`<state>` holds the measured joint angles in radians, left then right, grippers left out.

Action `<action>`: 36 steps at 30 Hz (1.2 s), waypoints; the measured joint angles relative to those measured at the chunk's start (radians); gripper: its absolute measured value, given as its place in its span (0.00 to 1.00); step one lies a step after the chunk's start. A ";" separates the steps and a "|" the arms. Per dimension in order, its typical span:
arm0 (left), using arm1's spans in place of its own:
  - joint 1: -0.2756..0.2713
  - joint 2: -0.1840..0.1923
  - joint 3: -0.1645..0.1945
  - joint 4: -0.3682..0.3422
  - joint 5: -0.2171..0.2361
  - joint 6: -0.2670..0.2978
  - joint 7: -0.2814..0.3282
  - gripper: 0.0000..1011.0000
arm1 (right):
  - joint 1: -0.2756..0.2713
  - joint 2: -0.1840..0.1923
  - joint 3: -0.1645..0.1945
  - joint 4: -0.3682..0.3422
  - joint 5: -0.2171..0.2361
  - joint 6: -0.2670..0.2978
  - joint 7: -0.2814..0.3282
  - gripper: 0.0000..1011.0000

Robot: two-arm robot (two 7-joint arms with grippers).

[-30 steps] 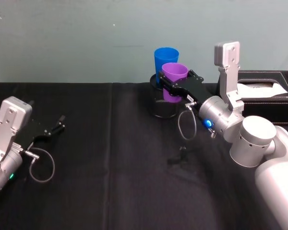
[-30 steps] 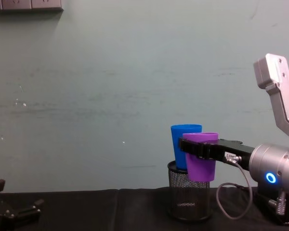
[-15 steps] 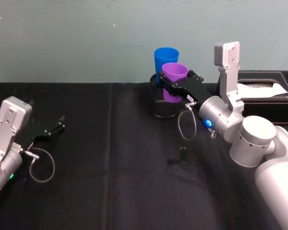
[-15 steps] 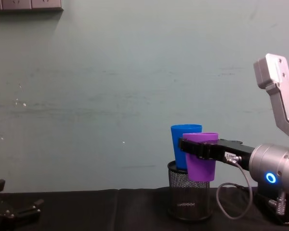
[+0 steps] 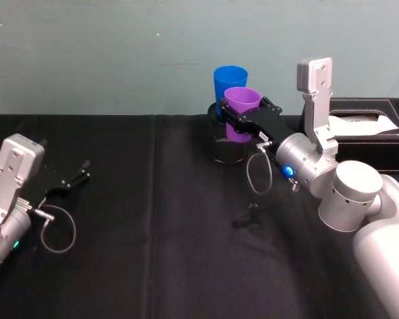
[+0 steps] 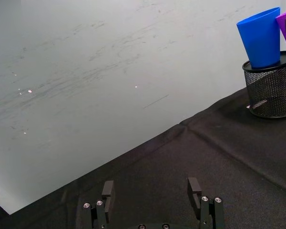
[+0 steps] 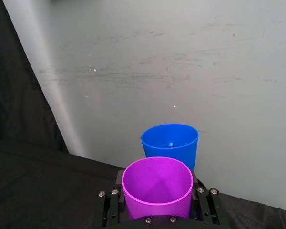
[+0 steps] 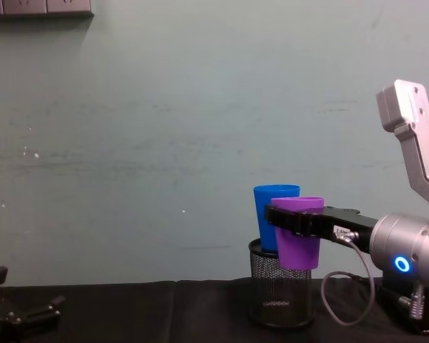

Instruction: Pick up one cup with a gripper and tap it against the other cup.

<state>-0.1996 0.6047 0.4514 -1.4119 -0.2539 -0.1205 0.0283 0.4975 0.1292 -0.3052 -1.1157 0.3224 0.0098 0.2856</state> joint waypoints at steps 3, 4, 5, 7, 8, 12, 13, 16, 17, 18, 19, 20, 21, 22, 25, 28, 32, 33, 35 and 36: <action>0.000 0.000 0.000 0.000 0.000 0.000 0.000 0.99 | 0.000 0.000 0.000 0.000 0.000 0.000 0.000 0.73; 0.000 0.000 0.000 0.000 0.000 0.000 0.000 0.99 | 0.000 0.000 0.000 0.000 0.000 0.000 0.000 0.73; 0.000 0.000 0.000 0.000 0.000 0.000 0.000 0.99 | 0.000 0.000 0.000 0.000 0.000 0.000 0.000 0.73; 0.000 0.000 0.000 0.000 0.000 0.000 0.000 0.99 | 0.000 0.000 0.000 0.000 0.000 0.000 0.000 0.73; 0.000 0.000 0.000 0.000 0.000 0.000 0.000 0.99 | 0.000 0.000 0.000 0.000 0.000 0.000 0.000 0.73; 0.000 0.000 0.000 0.000 0.000 0.000 0.000 0.99 | 0.000 0.000 0.000 0.000 0.000 0.000 0.000 0.73; 0.000 0.000 0.000 0.000 0.000 0.000 0.000 0.99 | 0.000 0.000 0.000 0.000 0.000 0.000 0.000 0.73; 0.000 0.000 0.000 0.000 0.000 0.000 0.000 0.99 | 0.000 0.000 0.000 0.000 0.000 0.000 0.000 0.73; 0.000 0.000 0.000 0.000 0.000 0.000 0.000 0.99 | 0.000 0.000 0.000 0.000 0.000 0.000 0.000 0.73; 0.000 0.000 0.000 0.000 0.000 0.000 0.000 0.99 | 0.000 0.000 0.000 0.000 0.000 0.000 0.000 0.73; 0.000 0.000 0.000 0.000 0.000 0.000 0.000 0.99 | 0.000 0.000 0.000 0.000 0.000 0.000 0.000 0.73; 0.000 0.000 0.000 0.000 0.000 0.000 0.000 0.99 | 0.000 0.000 0.000 0.000 0.000 0.000 0.000 0.73; 0.000 0.000 0.000 0.000 0.000 0.000 0.000 0.99 | 0.000 0.000 0.000 0.000 0.000 0.000 0.000 0.73; 0.000 0.000 0.000 0.000 0.000 0.000 0.000 0.99 | 0.000 0.000 0.000 0.000 0.000 0.000 0.000 0.73; 0.000 0.000 0.000 0.000 0.000 0.000 0.000 0.99 | 0.000 0.000 0.000 0.000 0.000 0.000 0.000 0.73; 0.000 0.000 0.000 0.000 0.000 0.000 0.000 0.99 | 0.000 0.000 0.000 0.000 0.000 0.000 0.000 0.73; 0.000 0.000 0.000 0.000 0.000 0.000 0.000 0.99 | 0.000 0.000 0.000 0.000 0.000 0.000 0.000 0.73; 0.000 0.000 0.000 0.000 0.000 0.000 0.000 0.99 | 0.000 0.000 0.000 0.000 0.000 0.000 0.000 0.73; 0.000 0.000 0.000 0.000 0.000 0.000 0.000 0.99 | 0.000 0.000 0.000 0.000 0.000 0.000 0.000 0.73; 0.000 0.000 0.000 0.000 0.000 0.000 0.000 0.99 | 0.000 0.000 0.000 0.000 0.000 0.000 0.000 0.73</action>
<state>-0.1995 0.6047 0.4514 -1.4120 -0.2539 -0.1205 0.0283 0.4974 0.1292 -0.3052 -1.1156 0.3224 0.0098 0.2855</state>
